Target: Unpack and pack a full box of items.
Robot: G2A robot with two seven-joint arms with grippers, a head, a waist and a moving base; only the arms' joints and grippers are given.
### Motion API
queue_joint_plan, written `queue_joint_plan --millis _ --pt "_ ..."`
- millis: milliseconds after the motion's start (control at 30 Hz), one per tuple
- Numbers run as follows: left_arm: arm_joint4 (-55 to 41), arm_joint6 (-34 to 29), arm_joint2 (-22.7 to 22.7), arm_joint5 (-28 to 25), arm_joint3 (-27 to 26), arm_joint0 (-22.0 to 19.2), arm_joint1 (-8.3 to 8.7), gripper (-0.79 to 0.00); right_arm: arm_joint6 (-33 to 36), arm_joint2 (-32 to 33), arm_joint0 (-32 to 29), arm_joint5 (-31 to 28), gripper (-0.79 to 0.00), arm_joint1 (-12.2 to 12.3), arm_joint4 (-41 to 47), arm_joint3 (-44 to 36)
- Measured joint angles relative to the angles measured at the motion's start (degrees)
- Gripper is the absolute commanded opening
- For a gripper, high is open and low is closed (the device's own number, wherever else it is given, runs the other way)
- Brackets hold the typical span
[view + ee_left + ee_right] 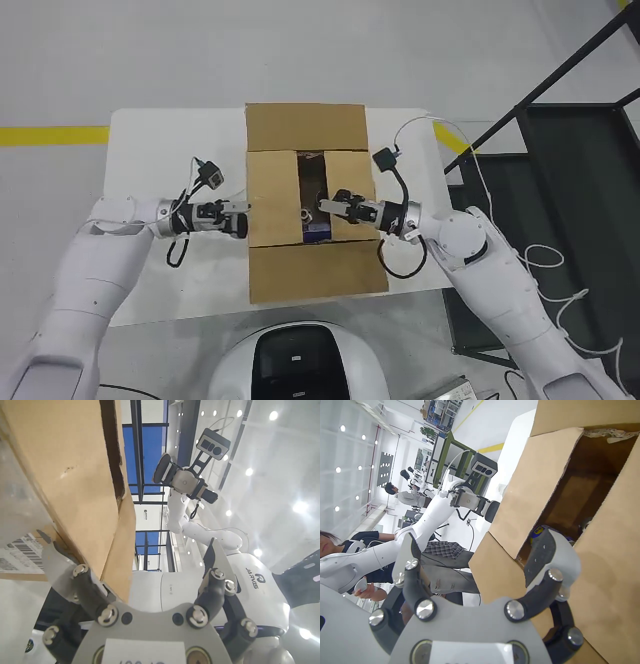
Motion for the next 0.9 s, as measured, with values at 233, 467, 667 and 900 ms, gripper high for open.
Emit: queue_joint_plan --millis 233,467,667,900 --pt "-2.7 1.0 4.2 -1.0 3.3 -2.8 -2.09 0.0 2.3 0.3 -1.5 -0.6 0.0 0.3 -1.1 -0.6" --pt "-5.4 -2.3 0.7 2.3 2.4 -4.3 -0.36 0.0 2.3 -4.7 1.1 -1.3 0.0 -0.7 -2.8 2.7" --pt "-10.6 -2.2 -5.1 2.2 -0.7 -3.4 2.72 0.0 1.0 -9.6 5.3 0.5 0.0 -2.1 -1.3 7.9" --pt "-9.9 -0.4 -9.5 0.4 0.0 -2.4 4.07 0.0 -0.2 -13.5 9.1 0.6 0.0 -3.4 -3.2 12.5"
